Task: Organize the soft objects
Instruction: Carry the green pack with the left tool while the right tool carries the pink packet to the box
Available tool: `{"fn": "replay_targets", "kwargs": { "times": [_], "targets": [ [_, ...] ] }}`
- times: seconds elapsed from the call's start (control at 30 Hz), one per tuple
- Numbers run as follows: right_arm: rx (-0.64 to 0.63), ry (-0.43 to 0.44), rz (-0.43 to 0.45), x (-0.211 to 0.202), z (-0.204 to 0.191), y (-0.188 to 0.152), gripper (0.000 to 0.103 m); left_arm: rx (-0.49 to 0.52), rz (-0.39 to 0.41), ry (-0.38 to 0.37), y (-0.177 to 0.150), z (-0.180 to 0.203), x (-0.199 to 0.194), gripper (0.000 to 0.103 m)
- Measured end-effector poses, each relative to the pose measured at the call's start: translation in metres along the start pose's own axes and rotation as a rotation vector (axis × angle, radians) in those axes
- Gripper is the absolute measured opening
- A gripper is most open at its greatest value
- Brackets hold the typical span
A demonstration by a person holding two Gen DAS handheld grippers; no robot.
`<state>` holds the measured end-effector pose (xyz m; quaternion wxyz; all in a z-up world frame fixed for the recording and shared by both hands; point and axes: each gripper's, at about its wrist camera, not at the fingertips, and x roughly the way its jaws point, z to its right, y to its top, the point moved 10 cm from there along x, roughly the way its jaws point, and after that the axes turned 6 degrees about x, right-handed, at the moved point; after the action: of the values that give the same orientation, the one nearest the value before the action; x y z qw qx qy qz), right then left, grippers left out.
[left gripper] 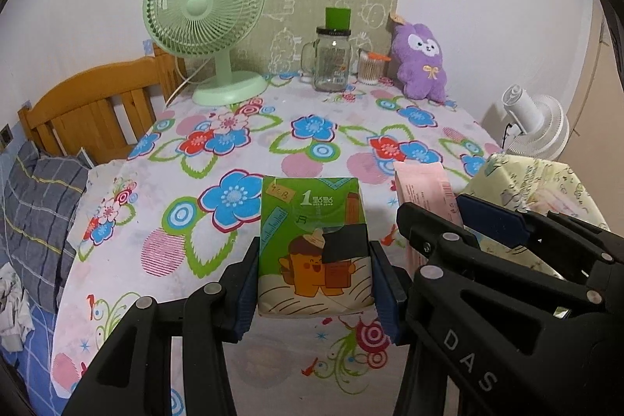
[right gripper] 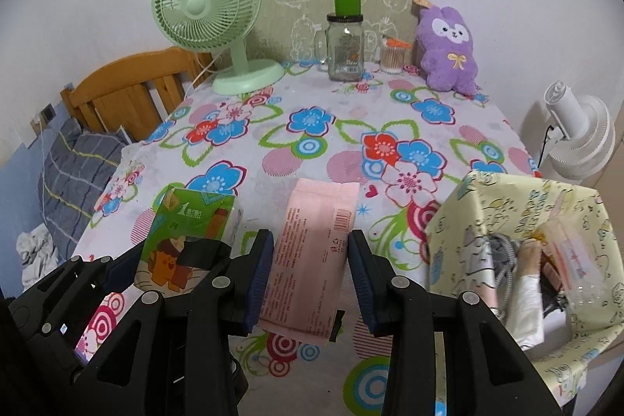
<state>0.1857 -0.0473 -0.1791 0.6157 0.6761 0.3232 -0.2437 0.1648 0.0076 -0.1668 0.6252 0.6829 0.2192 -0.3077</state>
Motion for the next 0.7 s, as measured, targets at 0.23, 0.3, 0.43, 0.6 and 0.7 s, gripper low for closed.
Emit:
{"fn": "replay_targets", "kwargs": {
  "times": [0.23,0.3,0.43,0.6,0.7],
  "targets": [
    [0.011,0.004,0.042,-0.026,0.007,0.006,0.042,0.014,0.037,0.002,0.009,0.011,-0.019,0.052],
    [0.013,0.004,0.052,-0.033,0.01,0.008,0.042,0.017,0.046,0.003,0.012,0.015,-0.025,0.052],
    [0.016,0.004,0.072,-0.045,0.015,0.011,0.042,0.024,0.066,0.005,0.018,0.022,-0.034,0.052],
    [0.018,0.006,0.1,-0.061,0.022,0.015,0.042,0.028,0.089,0.005,0.024,0.031,-0.045,0.052],
    [0.02,0.004,0.113,-0.07,0.027,0.018,0.042,0.033,0.099,0.002,0.027,0.038,-0.051,0.052]
  ]
}}
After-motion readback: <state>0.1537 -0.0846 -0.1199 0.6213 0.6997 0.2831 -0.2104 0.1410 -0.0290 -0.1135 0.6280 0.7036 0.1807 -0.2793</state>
